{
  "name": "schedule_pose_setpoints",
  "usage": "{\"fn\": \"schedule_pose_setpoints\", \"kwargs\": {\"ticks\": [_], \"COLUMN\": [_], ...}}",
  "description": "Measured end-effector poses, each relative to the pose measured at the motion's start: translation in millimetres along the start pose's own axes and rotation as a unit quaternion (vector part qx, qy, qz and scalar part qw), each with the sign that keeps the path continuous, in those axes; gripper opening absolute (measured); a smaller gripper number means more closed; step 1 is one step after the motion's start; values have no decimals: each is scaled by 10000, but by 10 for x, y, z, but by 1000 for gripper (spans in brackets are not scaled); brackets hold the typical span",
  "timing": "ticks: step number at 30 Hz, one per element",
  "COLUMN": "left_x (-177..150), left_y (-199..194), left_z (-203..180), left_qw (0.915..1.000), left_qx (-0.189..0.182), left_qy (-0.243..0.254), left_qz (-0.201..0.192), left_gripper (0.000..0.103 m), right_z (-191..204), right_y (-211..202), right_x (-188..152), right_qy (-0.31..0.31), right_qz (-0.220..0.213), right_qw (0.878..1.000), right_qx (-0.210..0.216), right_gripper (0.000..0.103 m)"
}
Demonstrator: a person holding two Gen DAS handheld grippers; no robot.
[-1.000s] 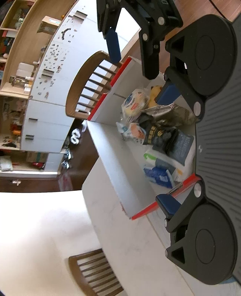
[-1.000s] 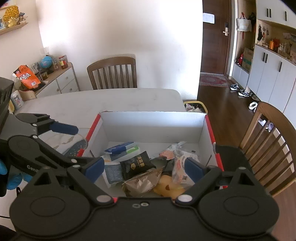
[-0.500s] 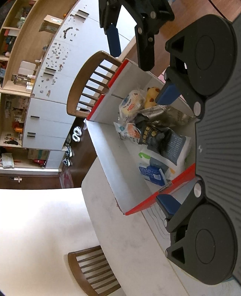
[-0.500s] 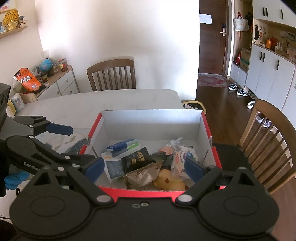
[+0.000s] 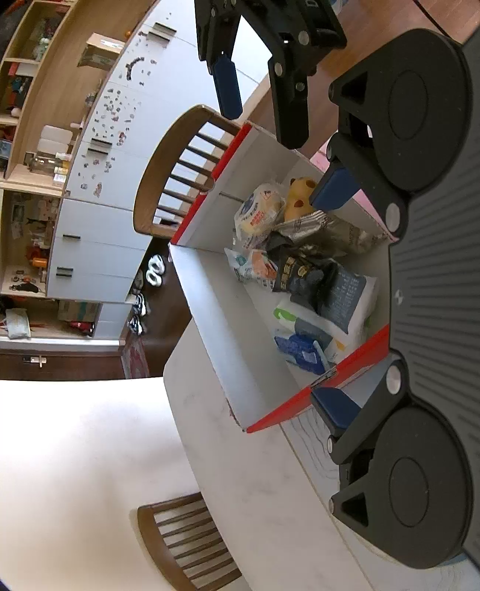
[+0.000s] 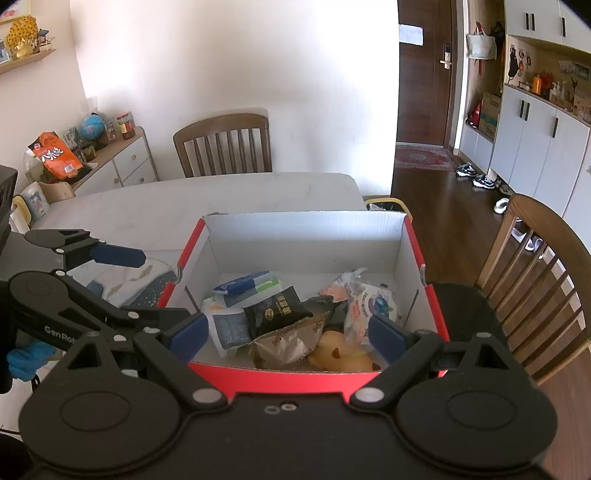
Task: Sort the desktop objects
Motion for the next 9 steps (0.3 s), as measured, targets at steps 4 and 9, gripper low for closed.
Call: {"fn": "schedule_pose_setpoints", "kwargs": {"ticks": [4,9], "left_x": [-5,3], "left_y": [-19,-47], "left_z": [-16,-46], "left_qw": [10000,9998], "left_qx": [31,-51], "left_qy": [59,134], "left_qz": [-71,-160], "left_gripper": [103,103], "right_z": [-7,-13], "right_y": [3,-3], "right_x": [1,-8], "right_qy": [0,6], "right_qz": [16,18], "right_qw": [10000,10000], "right_qx": [-25,-55], "right_gripper": [94,94]}}
Point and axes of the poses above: each gripper's, at about its wrist camera, not at the fingertips, and y roughly the way its jaws point, z to its left, x to its top, the point moved 7 cm from there along y, roughly the way its jaws point, and after that the axes turned 12 degrees about y, right-handed, at the moved point
